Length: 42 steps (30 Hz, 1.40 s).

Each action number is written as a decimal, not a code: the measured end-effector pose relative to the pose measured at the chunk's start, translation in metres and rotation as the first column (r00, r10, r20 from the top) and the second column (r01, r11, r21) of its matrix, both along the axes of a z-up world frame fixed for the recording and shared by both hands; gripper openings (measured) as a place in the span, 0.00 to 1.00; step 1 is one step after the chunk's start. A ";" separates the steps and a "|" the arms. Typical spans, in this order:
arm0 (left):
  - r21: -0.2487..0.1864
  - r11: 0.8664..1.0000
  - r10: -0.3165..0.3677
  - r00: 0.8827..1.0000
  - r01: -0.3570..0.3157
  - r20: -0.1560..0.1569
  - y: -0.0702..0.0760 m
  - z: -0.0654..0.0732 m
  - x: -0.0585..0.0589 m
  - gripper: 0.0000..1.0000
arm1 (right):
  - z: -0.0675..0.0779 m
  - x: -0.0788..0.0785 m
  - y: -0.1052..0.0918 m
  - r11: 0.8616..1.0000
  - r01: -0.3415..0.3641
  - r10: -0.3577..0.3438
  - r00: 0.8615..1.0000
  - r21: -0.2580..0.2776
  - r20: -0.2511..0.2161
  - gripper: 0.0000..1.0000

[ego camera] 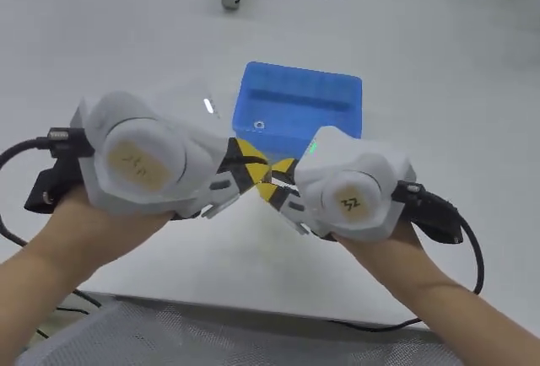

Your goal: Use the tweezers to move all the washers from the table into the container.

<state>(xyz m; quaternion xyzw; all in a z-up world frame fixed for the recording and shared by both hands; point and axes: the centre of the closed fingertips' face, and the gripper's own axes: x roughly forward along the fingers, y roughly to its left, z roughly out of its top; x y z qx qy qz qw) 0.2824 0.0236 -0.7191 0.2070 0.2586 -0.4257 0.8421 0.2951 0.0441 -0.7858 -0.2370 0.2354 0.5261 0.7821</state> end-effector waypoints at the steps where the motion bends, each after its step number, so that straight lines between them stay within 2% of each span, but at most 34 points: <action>1: 0.000 1.000 0.002 1.000 -0.002 -0.001 0.000 0.000 0.000 0.00 | 0.000 0.000 0.000 1.000 -0.003 0.003 1.000 -0.002 0.000 0.06; 3: 0.006 1.000 0.001 1.000 -0.001 -0.001 0.001 0.000 0.000 0.00 | 0.002 0.000 0.000 1.000 -0.019 0.020 1.000 -0.012 0.017 0.07; 5: 0.031 1.000 -0.002 1.000 0.002 0.006 0.002 0.000 0.000 0.00 | 0.004 0.000 0.001 1.000 -0.027 0.028 0.999 -0.015 0.024 0.07; 9: 0.023 1.000 -0.001 1.000 0.001 0.005 0.003 -0.002 0.002 0.00 | 0.003 0.002 0.003 0.999 -0.037 0.037 0.999 -0.019 0.022 0.07; 12: 0.047 0.999 -0.007 1.000 0.006 0.008 0.003 -0.002 0.003 0.00 | 0.003 0.002 0.003 0.999 -0.038 0.039 0.999 -0.020 0.021 0.06; 17: 0.039 0.999 -0.011 1.000 0.011 0.002 0.002 -0.002 0.003 0.00 | 0.001 0.002 0.005 0.998 -0.063 0.064 0.998 -0.023 0.019 0.05; 21: 0.054 0.998 -0.021 1.000 0.021 0.002 0.002 -0.003 0.003 0.00 | -0.003 0.005 0.006 0.996 -0.086 0.086 0.996 -0.027 0.011 0.07; 22: 0.052 0.998 -0.023 1.000 0.023 -0.002 0.001 -0.003 0.002 0.00 | -0.008 0.004 0.004 0.994 -0.096 0.096 0.995 -0.046 -0.013 0.07; 23: 0.051 0.998 -0.023 1.000 0.023 -0.002 0.001 -0.003 0.002 0.00 | -0.011 0.005 0.004 0.994 -0.096 0.096 0.995 -0.047 -0.014 0.07; 24: 0.054 0.998 -0.027 1.000 0.026 0.003 0.001 -0.003 0.002 0.00 | -0.019 0.005 0.002 0.991 -0.110 0.109 0.994 -0.076 -0.022 0.07; 27: 0.059 0.998 -0.027 1.000 0.027 0.000 0.003 -0.004 0.002 0.00 | -0.020 0.005 0.003 0.993 -0.110 0.108 0.994 -0.052 -0.031 0.06; 29: 0.057 0.998 -0.026 1.000 0.026 -0.002 0.004 -0.004 0.002 0.00 | -0.019 0.004 0.004 0.992 -0.113 0.112 0.993 -0.050 -0.034 0.06; 32: 0.040 0.999 -0.021 1.000 0.021 -0.009 0.003 -0.004 0.002 0.00 | -0.019 0.003 0.004 0.991 -0.118 0.118 0.993 -0.061 -0.014 0.05; 36: 0.046 0.999 -0.025 1.000 0.025 -0.003 0.001 -0.004 0.002 0.00 | -0.019 0.004 0.003 0.993 -0.105 0.104 0.994 -0.058 -0.017 0.05; 38: 0.047 0.999 -0.022 1.000 0.022 0.000 0.000 -0.004 0.002 0.00 | -0.019 0.004 0.003 0.992 -0.107 0.107 0.994 -0.071 -0.003 0.04; 41: 0.044 0.999 0.008 1.000 -0.008 0.002 0.001 -0.001 0.005 0.00 | -0.016 0.004 0.003 0.991 -0.109 0.110 0.994 -0.076 0.006 0.04; 42: 0.027 0.999 0.027 1.000 -0.027 0.000 0.001 0.000 0.006 0.00 | -0.015 0.004 0.002 0.992 -0.105 0.105 0.994 -0.070 0.004 0.04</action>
